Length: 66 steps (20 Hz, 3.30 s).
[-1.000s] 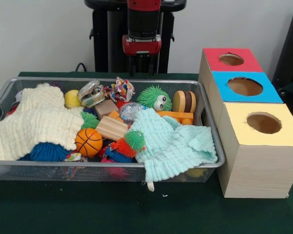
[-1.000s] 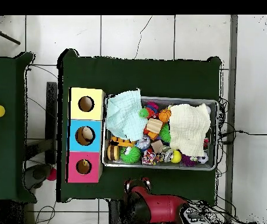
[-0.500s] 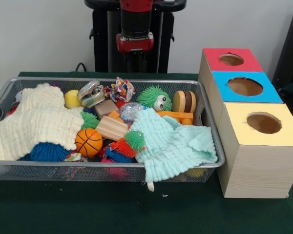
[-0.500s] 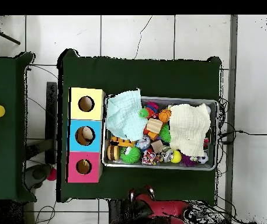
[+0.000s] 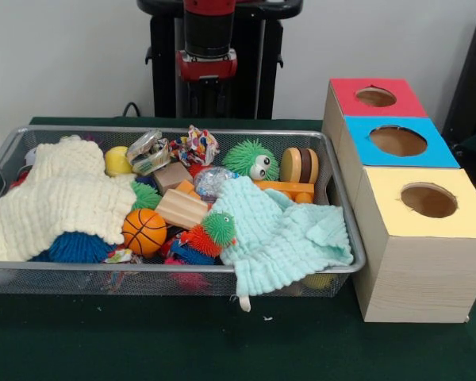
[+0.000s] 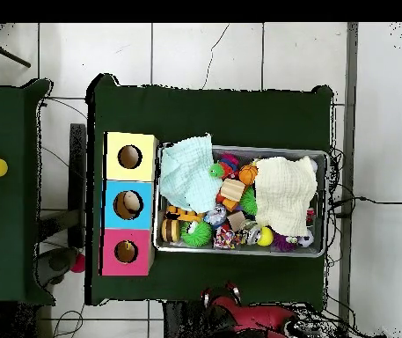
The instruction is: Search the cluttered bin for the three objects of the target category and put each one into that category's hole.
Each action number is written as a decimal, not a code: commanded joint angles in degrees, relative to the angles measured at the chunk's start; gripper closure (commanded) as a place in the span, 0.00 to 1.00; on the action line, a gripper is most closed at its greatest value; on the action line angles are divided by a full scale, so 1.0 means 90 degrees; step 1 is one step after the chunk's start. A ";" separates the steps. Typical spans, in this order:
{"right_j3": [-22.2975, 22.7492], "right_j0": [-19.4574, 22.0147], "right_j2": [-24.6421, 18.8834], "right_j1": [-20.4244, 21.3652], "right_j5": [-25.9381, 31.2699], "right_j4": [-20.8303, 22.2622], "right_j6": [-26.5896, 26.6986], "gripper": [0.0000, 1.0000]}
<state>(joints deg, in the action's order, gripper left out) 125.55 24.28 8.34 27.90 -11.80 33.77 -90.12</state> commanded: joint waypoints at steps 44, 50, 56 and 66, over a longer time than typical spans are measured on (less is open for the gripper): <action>-0.1296 -0.0325 -0.0063 -0.0383 -0.1342 -0.0833 -0.1146 0.00; -0.1455 -0.0291 -0.0026 -0.0692 -0.1630 -0.0852 -0.1057 0.00; -0.1605 -0.0240 -0.0034 -0.0868 -0.1375 -0.0749 -0.0949 0.00; -0.1782 -0.0346 0.0077 -0.1064 -0.1464 -0.0780 -0.0926 0.00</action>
<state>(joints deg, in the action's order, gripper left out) 118.25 21.57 10.25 20.99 -22.34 29.88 -90.14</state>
